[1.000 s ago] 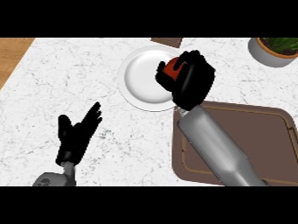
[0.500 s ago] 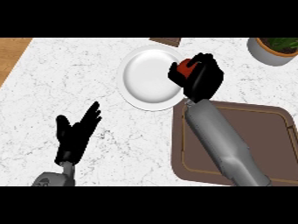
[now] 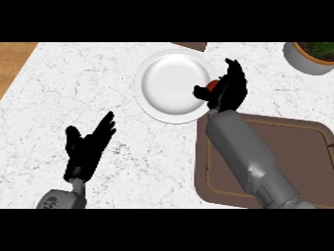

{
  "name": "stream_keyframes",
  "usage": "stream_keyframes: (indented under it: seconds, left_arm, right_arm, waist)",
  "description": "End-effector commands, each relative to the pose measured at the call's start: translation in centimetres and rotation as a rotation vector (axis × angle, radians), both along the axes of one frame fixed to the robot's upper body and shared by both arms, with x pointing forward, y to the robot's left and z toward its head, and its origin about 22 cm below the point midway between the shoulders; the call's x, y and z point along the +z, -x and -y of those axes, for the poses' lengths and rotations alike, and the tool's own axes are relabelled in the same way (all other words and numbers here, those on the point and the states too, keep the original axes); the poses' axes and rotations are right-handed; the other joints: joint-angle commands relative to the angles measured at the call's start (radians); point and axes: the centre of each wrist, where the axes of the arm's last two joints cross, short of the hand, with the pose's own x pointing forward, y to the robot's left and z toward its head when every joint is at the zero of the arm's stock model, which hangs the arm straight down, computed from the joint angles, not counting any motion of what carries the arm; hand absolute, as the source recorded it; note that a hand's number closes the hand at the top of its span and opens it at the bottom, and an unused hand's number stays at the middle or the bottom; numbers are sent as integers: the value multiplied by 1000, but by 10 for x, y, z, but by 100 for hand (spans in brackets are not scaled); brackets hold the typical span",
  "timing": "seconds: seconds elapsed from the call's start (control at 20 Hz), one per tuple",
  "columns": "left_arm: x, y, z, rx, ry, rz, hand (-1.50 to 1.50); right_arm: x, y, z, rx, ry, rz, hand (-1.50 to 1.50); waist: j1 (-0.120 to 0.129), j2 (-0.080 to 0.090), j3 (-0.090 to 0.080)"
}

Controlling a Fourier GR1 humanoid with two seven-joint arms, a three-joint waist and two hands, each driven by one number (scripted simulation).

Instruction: Pick the bell pepper from the tray and place it in the plate

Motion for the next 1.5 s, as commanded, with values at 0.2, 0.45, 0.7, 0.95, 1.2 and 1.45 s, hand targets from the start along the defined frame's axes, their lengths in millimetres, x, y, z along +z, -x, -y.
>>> stream_keyframes:
  seconds: [0.2, 0.45, 0.7, 0.95, 1.2, 1.45]
  left_arm:
    - [-18, 5, -1, 11, -1, -13, 0]
    - [2, -2, -15, 57, -3, 0, 0]
    - [-18, 17, -7, 89, -11, -31, 0]
    - [-1, 19, -14, 99, -17, -13, 0]
    - [-10, 24, -49, 109, -10, -32, 0]
    - [0, 21, -29, 116, -4, -22, 0]
  right_arm:
    - [5, 5, -9, 22, -128, 309, -150]
    - [3, 12, -8, -17, -233, 367, -150]
    - [-4, 56, -29, 141, -360, 324, -150]
    - [-20, 97, -33, 263, -389, 316, -150]
    - [-35, 137, -34, 366, -414, 251, -150]
    - [-71, 160, -36, 364, -345, 173, -150]
  waist:
    - [-9, -2, -1]
    - [-47, -18, 0]
    - [-77, -27, -1]
    - [-95, -32, -1]
    - [-116, -38, -4]
    - [-114, -38, -4]
